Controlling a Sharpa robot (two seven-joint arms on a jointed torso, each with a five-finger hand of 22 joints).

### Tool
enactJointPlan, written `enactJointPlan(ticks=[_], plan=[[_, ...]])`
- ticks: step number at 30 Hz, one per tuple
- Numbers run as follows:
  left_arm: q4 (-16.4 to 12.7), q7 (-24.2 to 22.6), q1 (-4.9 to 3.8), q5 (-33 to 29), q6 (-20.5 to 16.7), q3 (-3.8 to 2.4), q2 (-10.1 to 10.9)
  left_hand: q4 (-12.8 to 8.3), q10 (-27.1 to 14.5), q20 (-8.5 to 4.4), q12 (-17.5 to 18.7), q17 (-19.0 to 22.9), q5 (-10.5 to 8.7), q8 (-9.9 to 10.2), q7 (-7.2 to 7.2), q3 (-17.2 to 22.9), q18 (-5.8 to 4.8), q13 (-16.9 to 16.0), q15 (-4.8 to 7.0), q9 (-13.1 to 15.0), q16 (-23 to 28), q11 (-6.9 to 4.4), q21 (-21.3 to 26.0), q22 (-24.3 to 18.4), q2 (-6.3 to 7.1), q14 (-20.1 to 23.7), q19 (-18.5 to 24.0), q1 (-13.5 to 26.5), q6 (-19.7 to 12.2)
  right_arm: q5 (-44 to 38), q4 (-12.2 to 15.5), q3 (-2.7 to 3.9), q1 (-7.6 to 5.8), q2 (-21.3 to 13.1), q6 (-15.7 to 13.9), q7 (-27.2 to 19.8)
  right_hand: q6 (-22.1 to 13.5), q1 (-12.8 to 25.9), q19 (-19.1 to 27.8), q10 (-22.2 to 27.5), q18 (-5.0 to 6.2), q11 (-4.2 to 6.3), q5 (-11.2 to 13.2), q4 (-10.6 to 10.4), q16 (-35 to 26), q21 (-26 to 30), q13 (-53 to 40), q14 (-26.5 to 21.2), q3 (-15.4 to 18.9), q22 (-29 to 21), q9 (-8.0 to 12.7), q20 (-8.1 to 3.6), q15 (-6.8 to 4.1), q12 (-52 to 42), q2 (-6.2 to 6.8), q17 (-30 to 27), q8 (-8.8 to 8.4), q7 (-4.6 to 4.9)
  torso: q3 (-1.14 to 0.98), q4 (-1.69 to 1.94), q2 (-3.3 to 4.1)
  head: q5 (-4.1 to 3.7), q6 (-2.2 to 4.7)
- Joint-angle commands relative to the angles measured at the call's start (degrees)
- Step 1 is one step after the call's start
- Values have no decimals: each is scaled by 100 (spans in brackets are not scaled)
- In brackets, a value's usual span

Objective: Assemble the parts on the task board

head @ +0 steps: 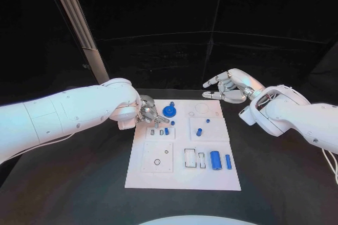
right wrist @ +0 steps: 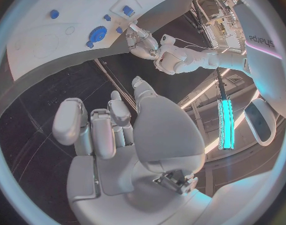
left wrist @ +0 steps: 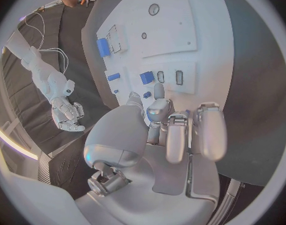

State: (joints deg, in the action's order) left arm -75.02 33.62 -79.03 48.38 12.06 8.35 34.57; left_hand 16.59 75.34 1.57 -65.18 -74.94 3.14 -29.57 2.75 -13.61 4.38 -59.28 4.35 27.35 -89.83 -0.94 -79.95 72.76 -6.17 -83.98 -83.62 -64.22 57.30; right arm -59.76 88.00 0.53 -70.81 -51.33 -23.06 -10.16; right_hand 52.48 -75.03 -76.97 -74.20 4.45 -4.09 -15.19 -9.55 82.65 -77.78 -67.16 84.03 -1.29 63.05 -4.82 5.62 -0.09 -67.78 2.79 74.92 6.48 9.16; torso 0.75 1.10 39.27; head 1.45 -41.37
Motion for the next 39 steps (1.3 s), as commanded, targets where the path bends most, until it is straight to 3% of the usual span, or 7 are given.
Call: enactJointPlan(ticks=[1, 7, 11, 15, 21, 25, 39], plan=[[51, 195, -13, 183, 145, 4, -69, -3, 18, 3, -27, -1506, -18, -44, 7, -35, -104, -11, 33, 40, -17, -28, -24, 17, -6, -602, -45, 71, -44, 30, -22, 5, -14, 24, 133, 20, 6, 47, 37, 52, 89, 7, -18, -4, -34, 36, 4, 303, 23, -18, 1, 6, -34, 33, -9, 243, 37, -11, 8, 4, 5, 15, -22], [160, 222, -15, 187, 188, 13, -216, -13, 15, 1, -32, -1506, -17, -77, 3, -58, -104, -16, 36, 91, -17, -31, -27, 23, -5, -602, -43, 58, -68, 20, -56, 5, -14, 50, 151, 63, 7, 51, 44, 52, 92, 7, -21, -10, -40, 44, 5, 302, 31, -33, 1, 6, -34, 34, -15, 235, 39, -12, 12, 13, 10, 22, -35], [233, 245, -14, 188, 235, 32, -309, -24, 17, -2, -46, -1506, -16, -122, -2, -69, -106, -32, 39, 158, -17, -35, -36, 37, -18, -602, -44, 21, -91, 17, -75, 5, -14, 77, 146, 85, 5, 77, 49, 51, 94, 8, -54, -48, -51, 58, 10, 300, 76, -49, 1, 4, -35, 35, -35, 226, 51, -14, 5, -7, 15, 85, -54], [300, 255, -13, 189, 298, 39, -404, -30, 19, -3, -55, -1506, -15, -142, -4, -72, -108, -43, 40, 188, -17, -36, -44, 50, -25, -602, -46, 0, -104, 16, -93, 5, -14, 98, 143, 98, 3, 84, 53, 51, 96, 9, -67, -58, -54, 65, 13, 300, 89, -61, 2, 4, -36, 36, -39, 222, 53, -14, 11, -1, 16, 80, -72], [412, 274, -12, 190, 404, 47, -511, -47, 10, -5, -54, -1506, -14, -179, -4, -75, -107, -41, 41, 255, -17, -37, -45, 51, -39, -602, -41, -61, -142, 13, -104, 5, -15, 105, 145, 104, -3, 82, 96, 89, 113, 9, -97, -70, -89, 112, 64, 289, 109, -152, 3, 3, -37, 87, -52, 173, 57, -14, 0, -8, 17, 75, -108], [452, 272, -10, 190, 448, 57, -556, -60, 7, -5, -56, -1506, -13, -195, -4, -72, -108, -43, 41, 286, -17, -37, -50, 61, -47, -602, -41, -98, -160, 11, -109, 5, -15, 109, 150, 109, -4, 79, 102, 92, 116, 10, -102, -71, -93, 119, 68, 287, 112, -165, 3, 3, -37, 91, -55, 167, 58, -14, 5, 9, 12, 54, -117], [614, 289, -1, 190, 622, 90, -685, -76, 11, -5, -69, -1506, -12, -219, -5, -71, -110, -60, 41, 331, -17, -38, -58, 77, -53, -602, -42, -148, -182, 0, -109, 5, -15, 135, 166, 125, -9, 61, 113, 103, 120, 11, -126, -72, -109, 136, 82, 283, 123, -191, 5, 2, -38, 105, -65, 149, 62, -15, 4, 9, 6, 79, -151]])
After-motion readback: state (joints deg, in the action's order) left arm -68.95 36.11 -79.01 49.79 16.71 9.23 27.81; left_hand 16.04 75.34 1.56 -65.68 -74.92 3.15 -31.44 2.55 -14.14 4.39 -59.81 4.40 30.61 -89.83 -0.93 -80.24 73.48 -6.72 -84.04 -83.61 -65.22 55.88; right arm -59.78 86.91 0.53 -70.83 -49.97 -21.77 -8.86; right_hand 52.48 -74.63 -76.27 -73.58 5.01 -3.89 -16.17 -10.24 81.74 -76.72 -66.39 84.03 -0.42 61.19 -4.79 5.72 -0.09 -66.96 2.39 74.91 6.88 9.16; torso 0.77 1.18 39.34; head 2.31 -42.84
